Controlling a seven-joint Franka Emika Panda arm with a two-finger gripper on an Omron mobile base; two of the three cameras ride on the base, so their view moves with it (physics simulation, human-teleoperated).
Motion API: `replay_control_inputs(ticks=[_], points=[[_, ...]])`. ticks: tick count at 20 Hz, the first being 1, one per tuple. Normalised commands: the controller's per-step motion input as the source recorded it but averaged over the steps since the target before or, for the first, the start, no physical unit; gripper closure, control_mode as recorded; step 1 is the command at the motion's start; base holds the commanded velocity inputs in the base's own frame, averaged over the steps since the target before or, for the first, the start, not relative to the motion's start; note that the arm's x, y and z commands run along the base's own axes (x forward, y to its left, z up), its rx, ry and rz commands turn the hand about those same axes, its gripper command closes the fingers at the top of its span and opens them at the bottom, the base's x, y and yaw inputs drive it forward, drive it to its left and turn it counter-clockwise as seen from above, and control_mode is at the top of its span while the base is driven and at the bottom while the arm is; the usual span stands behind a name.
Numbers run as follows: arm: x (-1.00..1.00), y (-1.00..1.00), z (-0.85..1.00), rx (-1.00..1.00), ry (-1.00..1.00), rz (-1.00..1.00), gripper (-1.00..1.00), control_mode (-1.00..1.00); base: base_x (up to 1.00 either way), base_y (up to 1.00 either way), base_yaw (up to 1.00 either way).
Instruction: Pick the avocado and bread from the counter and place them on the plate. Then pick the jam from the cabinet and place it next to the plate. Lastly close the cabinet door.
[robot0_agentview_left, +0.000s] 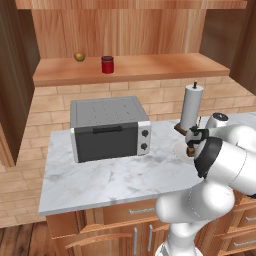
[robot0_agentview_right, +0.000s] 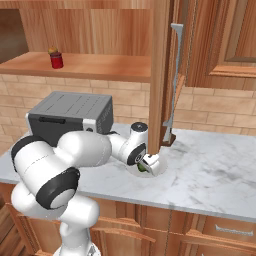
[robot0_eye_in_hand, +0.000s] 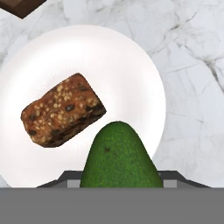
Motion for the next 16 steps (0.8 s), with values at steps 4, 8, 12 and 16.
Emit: replay_control_inputs(ticks=[4, 8, 12, 16], points=[[0.15, 0.00, -0.07, 0.00, 0.00, 0.00, 1.00, -1.00, 0.00, 0.00, 0.00], [0.14, 0.00, -0.06, 0.00, 0.00, 0.00, 1.00, -1.00, 0.00, 0.00, 0.00], [0.14, 0.00, -0.06, 0.00, 0.00, 0.00, 1.00, -1.00, 0.00, 0.00, 0.00], [0.10, 0.00, -0.05, 0.00, 0.00, 0.00, 1.00, -1.00, 0.00, 0.00, 0.00]])
